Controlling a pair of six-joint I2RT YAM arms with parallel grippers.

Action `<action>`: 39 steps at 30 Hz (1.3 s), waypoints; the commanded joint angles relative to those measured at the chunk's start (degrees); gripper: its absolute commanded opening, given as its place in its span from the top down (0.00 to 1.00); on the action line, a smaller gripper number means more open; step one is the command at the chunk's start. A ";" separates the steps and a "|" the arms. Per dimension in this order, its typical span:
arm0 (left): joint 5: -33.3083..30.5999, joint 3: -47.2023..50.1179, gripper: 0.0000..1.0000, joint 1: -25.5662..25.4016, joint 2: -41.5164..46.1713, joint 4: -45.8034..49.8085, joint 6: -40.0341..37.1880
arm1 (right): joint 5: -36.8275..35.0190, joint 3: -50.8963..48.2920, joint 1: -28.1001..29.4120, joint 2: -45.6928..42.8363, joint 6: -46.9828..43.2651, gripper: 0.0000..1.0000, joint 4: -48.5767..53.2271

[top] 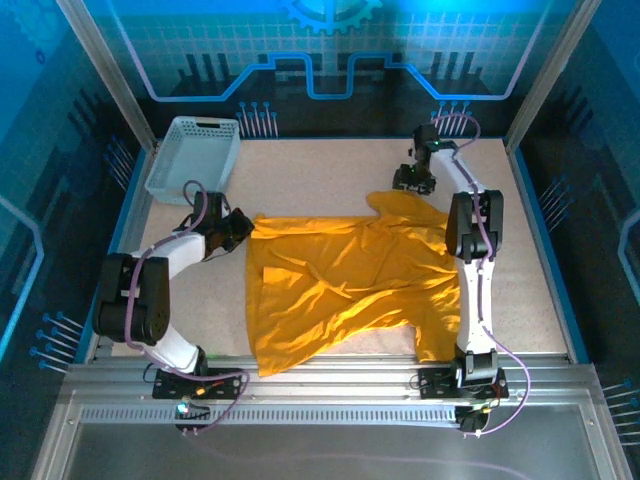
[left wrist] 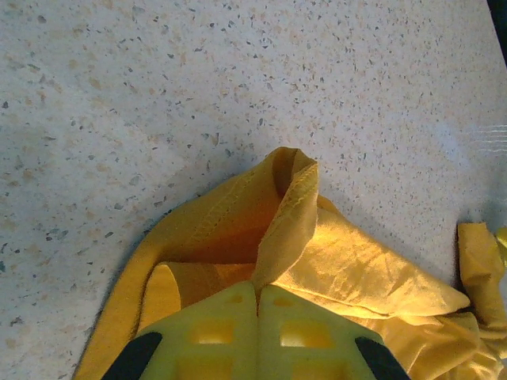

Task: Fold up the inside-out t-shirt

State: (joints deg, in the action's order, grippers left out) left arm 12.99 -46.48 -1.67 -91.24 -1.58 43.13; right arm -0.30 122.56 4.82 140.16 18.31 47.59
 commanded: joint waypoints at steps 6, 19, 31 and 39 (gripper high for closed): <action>0.85 -1.69 1.00 -0.30 -0.88 1.14 -1.47 | 0.93 0.35 2.83 1.14 -1.85 0.45 2.34; 0.38 -1.55 1.00 -0.35 -0.56 1.49 -1.46 | -3.24 1.73 5.29 2.53 -3.37 0.57 6.82; 1.55 -6.39 1.00 0.07 -0.02 4.07 -2.53 | -3.46 -5.36 2.02 -13.46 -2.13 1.00 -0.11; 3.67 -11.31 1.00 2.74 3.18 5.01 -2.35 | -6.00 -11.09 -1.70 -27.01 -2.15 1.00 -4.84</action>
State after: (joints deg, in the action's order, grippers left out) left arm 14.55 -55.11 -0.38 -91.09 2.02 41.87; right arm -4.60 114.34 4.67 118.78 16.23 45.34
